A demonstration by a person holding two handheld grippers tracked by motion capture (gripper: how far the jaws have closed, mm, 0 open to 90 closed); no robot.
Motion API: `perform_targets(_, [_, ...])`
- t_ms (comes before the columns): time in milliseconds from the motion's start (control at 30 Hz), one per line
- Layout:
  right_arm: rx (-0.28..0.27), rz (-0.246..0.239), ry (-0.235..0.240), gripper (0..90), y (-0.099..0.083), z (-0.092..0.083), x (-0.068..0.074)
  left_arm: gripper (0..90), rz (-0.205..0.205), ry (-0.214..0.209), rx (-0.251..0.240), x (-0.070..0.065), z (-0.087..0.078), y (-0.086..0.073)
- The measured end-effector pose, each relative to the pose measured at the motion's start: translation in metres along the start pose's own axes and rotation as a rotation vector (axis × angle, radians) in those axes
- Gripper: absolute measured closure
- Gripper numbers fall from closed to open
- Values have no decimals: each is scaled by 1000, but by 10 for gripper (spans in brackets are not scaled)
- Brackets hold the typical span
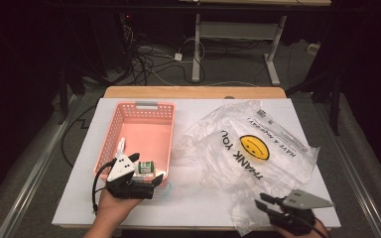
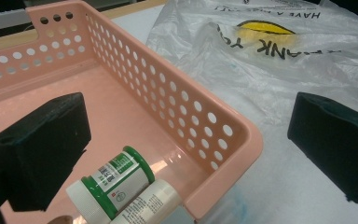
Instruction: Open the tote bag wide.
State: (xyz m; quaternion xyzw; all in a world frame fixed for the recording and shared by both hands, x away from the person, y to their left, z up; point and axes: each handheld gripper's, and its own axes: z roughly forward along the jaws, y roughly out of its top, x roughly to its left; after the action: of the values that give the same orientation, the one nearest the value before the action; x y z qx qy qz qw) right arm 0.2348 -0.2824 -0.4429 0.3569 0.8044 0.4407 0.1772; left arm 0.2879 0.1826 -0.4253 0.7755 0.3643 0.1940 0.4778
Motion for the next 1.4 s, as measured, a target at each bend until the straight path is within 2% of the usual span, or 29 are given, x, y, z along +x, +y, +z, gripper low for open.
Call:
perform_targets(33, [0,0,0,678,0,0,0,0,-1,0,1,0,0,0])
perform_targets(67, [-33,36,-65,679,-1,-13,-18,0,-5,-2,0,0,0,0])
perform_targets(100, [-32,41,-105,680,-2,-18,-29,0,-8,-4,1,0,1,0])
perform_targets(133, [-32,41,-105,680,-2,-18,-29,0,-8,-5,2,0,1,0])
perform_targets(167, [-21,51,-152,680,-2,-20,-41,0,-5,-4,5,0,2,0])
perform_targets(200, [2,66,-263,681,-2,-21,-73,0,-5,-4,6,-1,3,0])
perform_targets(233, [2,66,-263,681,-2,-21,-73,0,-6,-4,7,-1,3,0])
perform_targets(267, [5,96,-302,678,-3,-21,-91,0,-5,-4,5,-1,3,0])
perform_targets(300, [22,145,-392,662,-4,-21,-125,0,-3,-3,5,-2,3,1])
perform_targets(333, [22,145,-392,662,-4,-21,-125,0,1,0,5,-3,3,1])
perform_targets(400, [14,226,-433,626,-6,-21,-158,0,5,1,6,-3,2,1])
perform_targets(467, [10,287,-481,604,-8,-21,-185,0,10,2,7,-4,2,1])
perform_targets(500, [-1,341,-488,582,-10,-20,-202,0,11,2,7,-4,2,1])
perform_targets(533, [-1,341,-488,582,-10,-20,-202,0,10,0,7,-4,2,1])
perform_targets(600, [-6,384,-480,571,-12,-14,-217,0,12,-2,9,-5,3,1])
perform_targets(633, [-9,422,-457,571,-15,-6,-227,0,14,-3,10,-5,3,1])
perform_targets(667, [-9,422,-457,571,-15,-6,-227,0,15,-2,10,-6,3,1])
perform_targets(767, [30,422,-444,585,-15,10,-235,0,13,-2,7,-6,2,2])
perform_targets(800, [38,428,-444,626,-14,14,-236,0,15,-1,6,-6,2,2])
perform_targets(867, [56,418,-449,822,-13,19,-238,0,16,0,6,-6,2,2])
perform_targets(933, [69,385,-478,899,-11,19,-236,0,13,1,4,-6,2,2])
perform_targets(1033, [45,386,-501,900,-16,5,-235,0,12,2,6,-6,2,2])
perform_targets(1100, [55,376,-524,900,-25,-6,-232,0,12,3,6,-4,2,1])
perform_targets(1167, [44,397,-532,898,-35,-18,-227,0,5,5,4,-2,3,0])
perform_targets(1200, [39,385,-534,880,-39,-23,-226,0,2,5,4,-1,2,0])
perform_targets(1300, [3,382,-527,746,-42,-35,-218,0,-2,10,-8,2,2,0])
perform_targets(1400, [-49,353,-525,629,-27,-47,-207,0,-9,14,-10,3,1,0])
